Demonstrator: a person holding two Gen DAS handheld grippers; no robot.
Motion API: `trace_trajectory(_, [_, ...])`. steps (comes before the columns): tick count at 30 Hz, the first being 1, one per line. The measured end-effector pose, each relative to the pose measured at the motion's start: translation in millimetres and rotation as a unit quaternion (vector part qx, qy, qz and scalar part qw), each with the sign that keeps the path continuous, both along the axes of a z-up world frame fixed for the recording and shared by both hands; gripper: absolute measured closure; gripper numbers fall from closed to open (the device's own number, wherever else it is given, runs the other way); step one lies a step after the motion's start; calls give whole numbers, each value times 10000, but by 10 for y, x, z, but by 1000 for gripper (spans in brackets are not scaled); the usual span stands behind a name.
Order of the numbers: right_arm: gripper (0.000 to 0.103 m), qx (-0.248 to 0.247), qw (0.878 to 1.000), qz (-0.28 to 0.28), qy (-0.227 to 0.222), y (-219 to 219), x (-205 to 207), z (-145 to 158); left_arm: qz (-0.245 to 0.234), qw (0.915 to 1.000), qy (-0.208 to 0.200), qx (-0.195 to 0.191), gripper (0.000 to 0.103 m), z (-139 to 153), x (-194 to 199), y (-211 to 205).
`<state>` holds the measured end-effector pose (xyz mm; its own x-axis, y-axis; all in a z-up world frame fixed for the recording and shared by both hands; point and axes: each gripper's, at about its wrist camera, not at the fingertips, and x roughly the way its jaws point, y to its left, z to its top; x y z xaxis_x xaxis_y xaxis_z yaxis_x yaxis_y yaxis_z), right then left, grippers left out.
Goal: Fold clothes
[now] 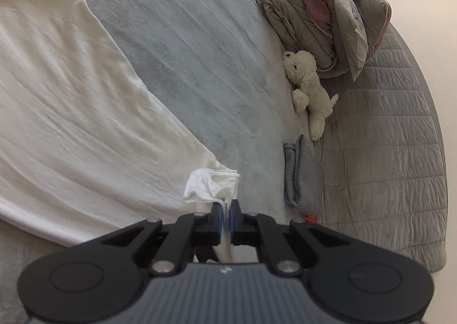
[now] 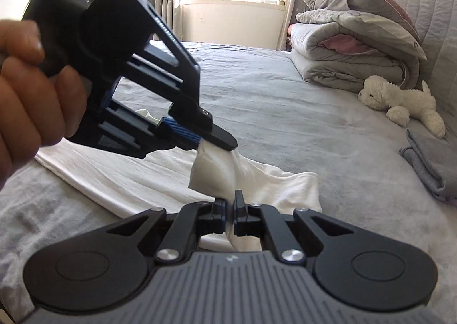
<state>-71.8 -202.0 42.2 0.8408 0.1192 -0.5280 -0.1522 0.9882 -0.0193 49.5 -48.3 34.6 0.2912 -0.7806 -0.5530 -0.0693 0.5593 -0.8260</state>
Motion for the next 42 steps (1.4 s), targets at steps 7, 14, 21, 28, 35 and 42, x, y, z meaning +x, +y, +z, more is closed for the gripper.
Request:
trace_trajectory(7, [99, 1138, 9933, -72, 182, -179, 82, 99, 24, 9996, 65, -269, 44, -50, 13, 73])
trace_trajectory(14, [99, 1143, 9932, -151, 134, -220, 98, 143, -71, 9993, 174, -314, 32, -133, -73, 42])
trace_trajectory(21, [99, 742, 9972, -100, 34, -123, 82, 152, 104, 9985, 411, -338, 31, -206, -187, 67])
trace_trajectory(28, [99, 419, 9991, -14, -48, -55, 73, 139, 540, 9935, 808, -588, 23, -285, -354, 123])
trace_trajectory(35, [99, 396, 9991, 107, -52, -44, 74, 136, 869, 9895, 866, -758, 23, -379, -379, 58])
trace_trajectory(42, [99, 257, 9993, 246, -90, 25, 68, 128, 919, 9908, 679, -727, 42, -398, -336, 42])
